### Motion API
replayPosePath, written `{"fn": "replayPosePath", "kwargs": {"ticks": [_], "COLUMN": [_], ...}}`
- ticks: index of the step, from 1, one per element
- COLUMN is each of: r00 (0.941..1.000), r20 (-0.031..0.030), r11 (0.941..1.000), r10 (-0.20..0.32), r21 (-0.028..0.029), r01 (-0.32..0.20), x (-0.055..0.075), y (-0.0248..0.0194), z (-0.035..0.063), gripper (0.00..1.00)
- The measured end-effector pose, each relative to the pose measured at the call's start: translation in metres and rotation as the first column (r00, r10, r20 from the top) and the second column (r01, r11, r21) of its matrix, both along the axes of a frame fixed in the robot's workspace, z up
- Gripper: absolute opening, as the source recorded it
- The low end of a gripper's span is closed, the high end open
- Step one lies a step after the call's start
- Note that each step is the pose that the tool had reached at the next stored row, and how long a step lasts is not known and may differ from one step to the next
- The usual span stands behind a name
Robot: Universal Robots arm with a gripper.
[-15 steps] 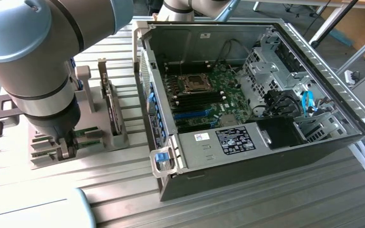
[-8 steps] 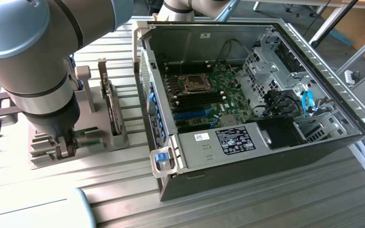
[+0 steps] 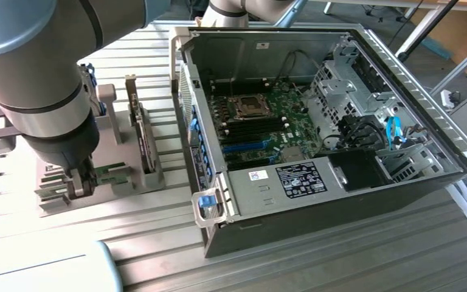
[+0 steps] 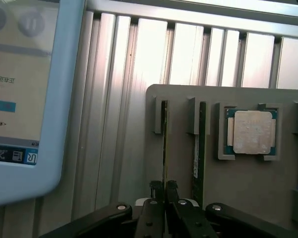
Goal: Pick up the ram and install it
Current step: 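Pick up the ram and move it above insertion slot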
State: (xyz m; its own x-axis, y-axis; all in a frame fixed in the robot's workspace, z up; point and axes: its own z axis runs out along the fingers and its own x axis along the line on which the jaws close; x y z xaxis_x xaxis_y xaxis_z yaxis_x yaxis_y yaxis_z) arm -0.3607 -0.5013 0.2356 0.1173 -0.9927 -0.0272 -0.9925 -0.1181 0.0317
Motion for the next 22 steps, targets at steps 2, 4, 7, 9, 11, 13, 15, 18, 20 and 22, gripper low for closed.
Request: {"fn": "replayPosePath", "kwargs": {"ticks": [2,4,7,9,11,13,15,18,20,22], "r00": [1.0,1.0,1.0,1.0,1.0,1.0,1.0,1.0,1.0,1.0], "r20": [0.0,0.0,0.0,0.0,0.0,0.0,0.0,0.0,0.0,-0.0001], "r11": [1.0,1.0,1.0,1.0,1.0,1.0,1.0,1.0,1.0,1.0], "r10": [0.0,0.0,0.0,0.0,0.0,0.0,0.0,0.0,0.0,0.0], "r21": [0.0,0.0,0.0,-0.0001,0.0,0.0,-0.0001,0.0,-0.0001,-0.0001], "r01": [0.0,0.0,0.0,0.0,0.0,0.0,0.0,0.0,0.0,0.0], "x": [0.0,0.0,0.0,0.0,0.0,0.0,0.0,0.0,0.0,0.0], "y": [0.0,0.0,0.0,0.0,0.0,0.0,0.0,0.0,0.0,0.0], "z": [0.0035,0.0068,0.0112,0.0138,0.0163,0.0193,0.0231,0.0303,0.0352,0.0401], "gripper": [0.14,0.14,0.14,0.14,0.14,0.14,0.14,0.14,0.14,0.14]}}
